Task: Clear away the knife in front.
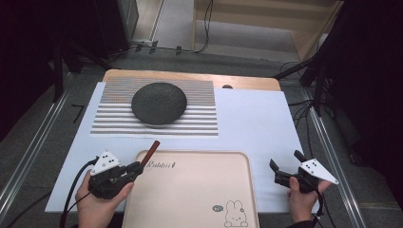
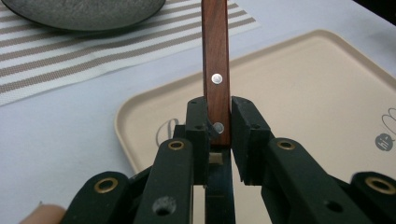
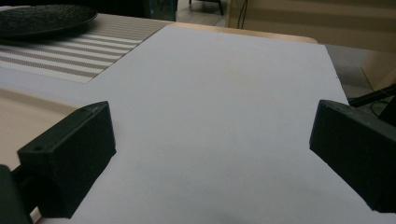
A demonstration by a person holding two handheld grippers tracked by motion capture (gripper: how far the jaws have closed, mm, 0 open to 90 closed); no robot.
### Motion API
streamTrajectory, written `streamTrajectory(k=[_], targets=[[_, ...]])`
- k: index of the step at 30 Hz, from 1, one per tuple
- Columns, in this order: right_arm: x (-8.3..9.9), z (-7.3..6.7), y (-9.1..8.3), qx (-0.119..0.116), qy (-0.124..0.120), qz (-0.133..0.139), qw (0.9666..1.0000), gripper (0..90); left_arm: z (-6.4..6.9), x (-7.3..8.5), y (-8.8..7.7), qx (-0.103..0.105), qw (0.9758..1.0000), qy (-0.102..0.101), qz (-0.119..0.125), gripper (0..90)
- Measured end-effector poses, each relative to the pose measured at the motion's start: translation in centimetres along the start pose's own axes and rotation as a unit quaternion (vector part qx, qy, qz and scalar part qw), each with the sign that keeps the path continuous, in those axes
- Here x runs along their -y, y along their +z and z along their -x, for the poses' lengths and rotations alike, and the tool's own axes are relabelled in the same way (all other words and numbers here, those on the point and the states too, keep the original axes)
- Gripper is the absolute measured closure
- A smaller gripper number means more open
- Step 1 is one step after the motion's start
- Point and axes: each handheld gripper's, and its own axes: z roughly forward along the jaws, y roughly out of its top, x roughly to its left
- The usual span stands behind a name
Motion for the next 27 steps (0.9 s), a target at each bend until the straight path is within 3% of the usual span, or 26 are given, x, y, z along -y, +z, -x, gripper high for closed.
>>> streamTrajectory(k=[15, 25, 27], targets=[[0.0, 0.0, 0.0, 0.000, -0.001, -0.001, 1.0000, 0.0, 1.1, 3.1, 2.9, 0.014, 0.9984, -0.039, -0.039, 77.3], [0.0, 0.0, 0.0, 0.000, -0.001, -0.001, 1.0000, 0.0, 0.9, 3.8, 3.7, -0.029, 0.9964, -0.051, -0.061, 77.0], [0.0, 0.0, 0.0, -0.001, 0.000, -0.001, 1.0000, 0.0, 1.0, 3.9, 4.1, -0.013, 0.9964, -0.047, -0.069, 76.9]])
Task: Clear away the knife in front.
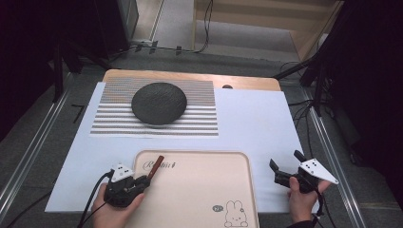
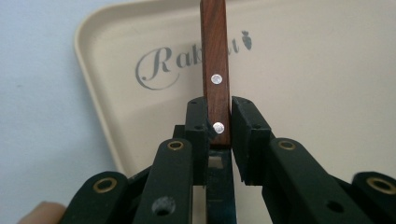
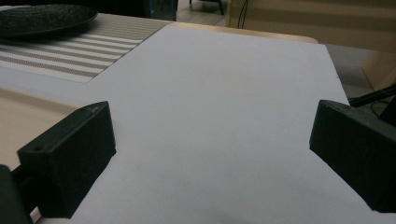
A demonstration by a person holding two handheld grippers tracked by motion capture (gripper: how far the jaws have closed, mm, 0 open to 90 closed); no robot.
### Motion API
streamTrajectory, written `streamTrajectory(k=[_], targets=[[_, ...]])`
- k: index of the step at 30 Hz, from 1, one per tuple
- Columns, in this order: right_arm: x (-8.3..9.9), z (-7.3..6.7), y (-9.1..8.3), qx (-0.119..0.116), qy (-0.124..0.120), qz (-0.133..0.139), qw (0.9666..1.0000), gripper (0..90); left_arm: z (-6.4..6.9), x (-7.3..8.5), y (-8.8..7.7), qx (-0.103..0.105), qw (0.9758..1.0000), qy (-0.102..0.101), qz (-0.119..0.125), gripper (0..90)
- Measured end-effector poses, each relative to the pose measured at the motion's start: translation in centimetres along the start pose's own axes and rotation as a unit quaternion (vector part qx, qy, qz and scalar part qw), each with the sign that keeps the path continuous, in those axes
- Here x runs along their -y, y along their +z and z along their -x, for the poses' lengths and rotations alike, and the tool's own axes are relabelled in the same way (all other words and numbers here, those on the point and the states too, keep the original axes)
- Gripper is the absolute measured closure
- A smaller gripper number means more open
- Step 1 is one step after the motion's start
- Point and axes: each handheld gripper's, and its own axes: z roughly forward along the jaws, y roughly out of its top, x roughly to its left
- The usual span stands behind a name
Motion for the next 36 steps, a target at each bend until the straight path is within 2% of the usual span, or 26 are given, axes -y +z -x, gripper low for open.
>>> streamTrajectory(k=[3, 4, 6, 8, 9, 12, 14, 16, 19, 20, 24, 26, 29, 33, 36], targets=[[0.0, 0.0, 0.0, 0.000, 0.000, 0.000, 1.0000, 0.0, 0.2, 0.2, 0.5, -0.018, 0.9998, 0.013, 0.000, 74.5], [0.0, 0.0, 0.0, 0.000, 0.000, 0.000, 1.0000, 0.0, 0.1, 0.2, 0.5, -0.018, 0.9998, 0.011, -0.001, 69.3], [0.0, 0.0, 0.0, 0.000, 0.000, 0.000, 1.0000, 0.0, -0.3, 0.1, 0.3, -0.015, 0.9998, 0.005, 0.011, 59.3], [0.0, 0.0, 0.0, 0.000, 0.000, 0.000, 1.0000, 0.0, -0.7, -0.2, -0.3, -0.007, 0.9995, 0.003, 0.032, 57.9], [0.0, 0.0, 0.0, 0.000, -0.001, 0.000, 1.0000, 0.0, -0.7, -0.4, -0.6, -0.001, 0.9992, 0.007, 0.040, 61.7], [0.0, 0.0, 0.0, 0.000, -0.001, 0.000, 1.0000, 0.0, -0.5, -1.1, -1.0, 0.041, 0.9980, 0.027, 0.040, 88.0], [0.0, 0.0, 0.0, 0.001, -0.001, -0.001, 1.0000, 0.0, 0.0, -1.5, -0.5, 0.053, 0.9971, 0.048, 0.027, 89.8], [0.0, -0.1, 0.0, 0.001, -0.001, -0.001, 1.0000, 0.0, 0.5, -1.8, 0.5, 0.055, 0.9965, 0.062, 0.010, 89.9], [0.0, -0.1, 0.0, 0.002, -0.001, -0.002, 1.0000, 0.0, 0.8, -1.8, 2.1, 0.036, 0.9953, 0.088, -0.020, 90.0], [0.0, -0.1, 0.0, 0.002, -0.001, -0.002, 1.0000, 0.0, 0.8, -1.8, 2.4, 0.031, 0.9951, 0.090, -0.027, 90.0], [0.0, -0.1, 0.1, 0.002, -0.001, -0.002, 1.0000, 0.0, -0.2, -1.6, 2.3, 0.028, 0.9954, 0.084, -0.037, 90.0], [0.0, -0.1, 0.0, 0.002, -0.001, -0.002, 1.0000, 0.0, -0.9, -1.5, 2.0, 0.025, 0.9960, 0.078, -0.037, 90.0], [0.0, -0.1, 0.0, 0.001, -0.001, -0.002, 1.0000, 0.0, -2.0, -1.1, 1.5, 0.039, 0.9966, 0.064, -0.033, 90.0], [0.0, -0.1, 0.0, 0.001, -0.001, -0.002, 1.0000, 0.0, -2.9, -0.8, 0.8, 0.034, 0.9967, 0.065, -0.033, 90.0], [0.0, -0.1, 0.0, 0.002, -0.001, -0.002, 1.0000, 0.0, -3.6, -0.6, 0.5, 0.036, 0.9973, 0.056, -0.030, 90.0]])
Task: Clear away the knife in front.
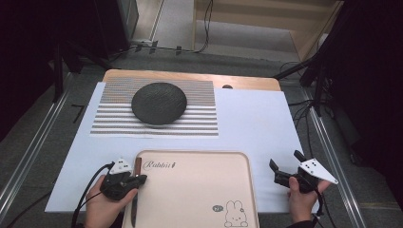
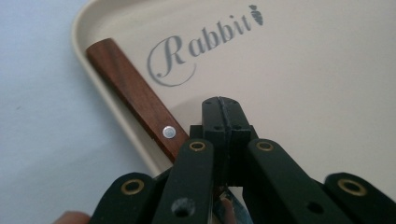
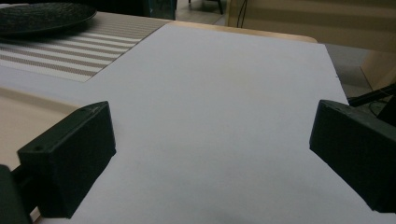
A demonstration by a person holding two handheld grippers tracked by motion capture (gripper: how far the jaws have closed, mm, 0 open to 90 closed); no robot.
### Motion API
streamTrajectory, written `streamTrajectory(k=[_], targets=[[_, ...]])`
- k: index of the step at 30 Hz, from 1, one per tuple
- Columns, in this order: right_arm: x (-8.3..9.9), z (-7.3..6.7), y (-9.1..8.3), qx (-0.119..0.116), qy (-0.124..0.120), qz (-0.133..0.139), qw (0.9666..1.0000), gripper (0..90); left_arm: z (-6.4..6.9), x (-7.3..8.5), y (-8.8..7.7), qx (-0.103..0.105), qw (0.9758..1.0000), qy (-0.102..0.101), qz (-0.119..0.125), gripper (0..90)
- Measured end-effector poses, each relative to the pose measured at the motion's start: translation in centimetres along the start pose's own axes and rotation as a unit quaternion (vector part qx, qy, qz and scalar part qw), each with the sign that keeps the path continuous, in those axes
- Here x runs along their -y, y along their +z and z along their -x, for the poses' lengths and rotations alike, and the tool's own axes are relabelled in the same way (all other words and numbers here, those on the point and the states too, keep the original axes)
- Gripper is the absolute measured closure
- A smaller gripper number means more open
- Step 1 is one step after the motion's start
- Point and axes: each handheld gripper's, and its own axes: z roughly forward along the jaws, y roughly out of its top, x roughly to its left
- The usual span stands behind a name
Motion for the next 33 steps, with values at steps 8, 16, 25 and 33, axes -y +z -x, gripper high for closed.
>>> streamTrajectory(k=[8, 16, 25, 33], targets=[[0.0, 0.0, 0.1, 0.000, -0.004, 0.001, 1.0000, 0.0, -0.2, 0.2, -0.3, 0.032, 0.9988, 0.009, 0.036, 89.6], [0.0, 0.0, 0.1, -0.002, -0.005, 0.001, 1.0000, 0.0, -0.7, -0.1, -2.0, 0.018, 0.9908, 0.018, 0.133, 41.2], [0.0, 0.0, 0.1, -0.002, -0.006, 0.001, 1.0000, 0.0, -2.1, 0.2, -3.9, 0.015, 0.9817, 0.017, 0.189, 0.0], [0.0, 0.0, 0.1, -0.003, -0.006, 0.001, 1.0000, 0.0, -3.4, 0.6, -4.8, -0.020, 0.9781, 0.020, 0.206, 0.0]])
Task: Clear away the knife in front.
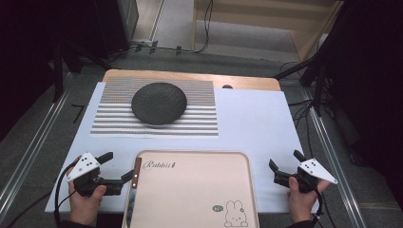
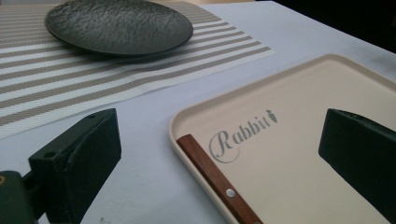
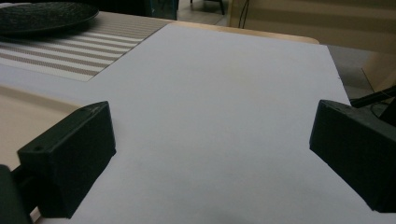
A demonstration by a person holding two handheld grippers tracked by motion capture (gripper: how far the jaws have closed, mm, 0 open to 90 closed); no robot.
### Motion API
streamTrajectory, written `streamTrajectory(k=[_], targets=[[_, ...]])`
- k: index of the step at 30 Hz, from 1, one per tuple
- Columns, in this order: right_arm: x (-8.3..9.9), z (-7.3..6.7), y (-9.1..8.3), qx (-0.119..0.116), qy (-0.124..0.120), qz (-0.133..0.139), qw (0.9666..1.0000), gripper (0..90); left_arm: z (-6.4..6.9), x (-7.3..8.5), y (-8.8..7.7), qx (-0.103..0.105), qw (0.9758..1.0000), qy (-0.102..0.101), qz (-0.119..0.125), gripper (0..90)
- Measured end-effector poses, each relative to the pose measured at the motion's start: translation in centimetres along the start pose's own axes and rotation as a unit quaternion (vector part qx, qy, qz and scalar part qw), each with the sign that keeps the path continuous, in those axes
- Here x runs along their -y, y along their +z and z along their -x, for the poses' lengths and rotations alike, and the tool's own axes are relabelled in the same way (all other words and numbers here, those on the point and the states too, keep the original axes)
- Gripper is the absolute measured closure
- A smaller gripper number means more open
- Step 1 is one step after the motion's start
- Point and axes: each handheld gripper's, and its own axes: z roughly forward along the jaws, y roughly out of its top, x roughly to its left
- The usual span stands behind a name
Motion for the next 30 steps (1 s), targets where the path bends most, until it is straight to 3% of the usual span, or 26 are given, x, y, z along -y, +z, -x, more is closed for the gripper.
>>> streamTrajectory(k=[19, 30], targets=[[0.0, 0.0, 0.0, 0.000, 0.000, -0.001, 1.0000, 0.0, -4.1, 0.9, -1.9, -0.040, 0.9991, -0.005, 0.014, 0.0], [0.0, -0.1, 0.1, 0.004, -0.001, -0.004, 1.0000, 0.0, -6.7, 1.7, -3.3, -0.056, 0.9979, -0.023, 0.021, 0.0]])
